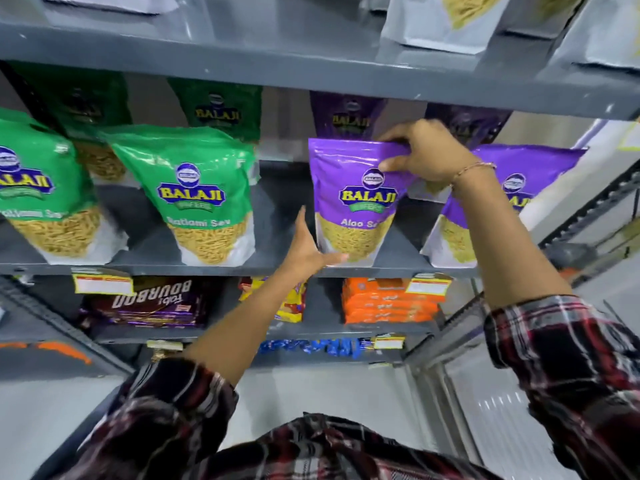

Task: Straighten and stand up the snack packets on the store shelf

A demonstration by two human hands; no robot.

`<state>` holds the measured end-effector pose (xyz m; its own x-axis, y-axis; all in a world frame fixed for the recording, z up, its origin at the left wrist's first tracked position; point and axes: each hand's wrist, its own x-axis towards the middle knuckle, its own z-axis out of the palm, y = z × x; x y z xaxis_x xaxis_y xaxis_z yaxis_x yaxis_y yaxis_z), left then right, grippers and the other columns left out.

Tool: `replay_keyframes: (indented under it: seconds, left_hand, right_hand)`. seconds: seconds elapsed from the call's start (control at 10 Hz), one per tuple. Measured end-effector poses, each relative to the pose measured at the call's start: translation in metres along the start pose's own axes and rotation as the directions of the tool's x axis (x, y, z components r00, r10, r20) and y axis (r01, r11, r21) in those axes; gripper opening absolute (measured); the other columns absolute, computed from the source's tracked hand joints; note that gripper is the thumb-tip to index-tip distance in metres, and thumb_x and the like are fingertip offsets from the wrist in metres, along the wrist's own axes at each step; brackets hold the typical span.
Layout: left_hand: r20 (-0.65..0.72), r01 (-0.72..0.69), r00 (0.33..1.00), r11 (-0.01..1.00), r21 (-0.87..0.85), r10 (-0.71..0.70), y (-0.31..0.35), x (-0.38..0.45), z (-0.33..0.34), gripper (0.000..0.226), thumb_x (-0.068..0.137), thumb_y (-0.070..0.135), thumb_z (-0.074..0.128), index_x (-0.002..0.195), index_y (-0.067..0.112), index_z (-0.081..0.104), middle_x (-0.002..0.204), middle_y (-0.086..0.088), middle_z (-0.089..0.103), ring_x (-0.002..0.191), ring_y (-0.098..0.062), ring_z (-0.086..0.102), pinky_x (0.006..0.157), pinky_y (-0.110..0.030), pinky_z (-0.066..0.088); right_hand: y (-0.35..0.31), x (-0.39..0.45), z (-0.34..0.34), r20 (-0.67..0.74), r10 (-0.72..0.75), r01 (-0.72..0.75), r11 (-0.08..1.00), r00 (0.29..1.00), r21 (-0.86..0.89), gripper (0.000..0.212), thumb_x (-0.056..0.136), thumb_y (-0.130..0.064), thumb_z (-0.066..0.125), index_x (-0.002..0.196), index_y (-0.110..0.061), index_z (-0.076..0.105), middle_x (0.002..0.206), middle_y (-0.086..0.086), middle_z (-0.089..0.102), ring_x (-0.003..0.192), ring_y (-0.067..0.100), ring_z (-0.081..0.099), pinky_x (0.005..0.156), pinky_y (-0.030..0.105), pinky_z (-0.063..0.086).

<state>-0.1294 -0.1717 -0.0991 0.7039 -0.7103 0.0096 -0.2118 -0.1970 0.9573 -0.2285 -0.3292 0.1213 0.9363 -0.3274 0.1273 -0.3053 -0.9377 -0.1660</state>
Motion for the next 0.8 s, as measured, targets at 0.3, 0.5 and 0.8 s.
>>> replay_keyframes:
  seconds: [0.3,0.5,0.8]
  left_hand:
    - [-0.076,0.098,0.993,0.992,0.077,-0.092,-0.016,0.008,0.025,0.085,0.056,0.029,0.089,0.127,0.013,0.044,0.12,-0.006,0.065,0.099,-0.013,0.06,0.077,-0.02,0.046]
    - [-0.045,0.122,0.992,0.985,0.12,-0.117,-0.012,0.011,0.023,0.086,0.061,0.031,0.087,0.13,0.012,0.039,0.126,-0.007,0.061,0.104,-0.014,0.057,0.083,-0.023,0.046]
    - [-0.154,-0.018,0.985,0.931,0.364,0.079,0.0,-0.022,-0.019,0.067,0.094,0.015,0.049,0.15,0.01,0.011,0.158,-0.011,0.022,0.145,-0.028,0.023,0.116,-0.037,0.025]
  right_hand:
    - [0.009,0.021,0.014,-0.126,-0.032,0.032,0.999,0.992,-0.005,0.029,0.078,-0.029,0.069,0.104,-0.014,0.069,0.107,0.018,0.071,0.105,0.038,0.06,0.091,0.042,0.049]
    - [0.006,0.019,0.012,-0.105,0.003,0.0,1.0,0.994,0.03,0.029,0.081,-0.029,0.066,0.106,-0.015,0.067,0.109,0.016,0.069,0.106,0.038,0.058,0.092,0.044,0.049]
    - [-0.069,-0.064,0.124,-0.585,0.014,0.107,0.98,0.811,0.17,0.04,0.094,-0.016,0.031,0.128,-0.006,0.049,0.137,0.016,0.051,0.132,0.031,0.042,0.115,0.044,0.021]
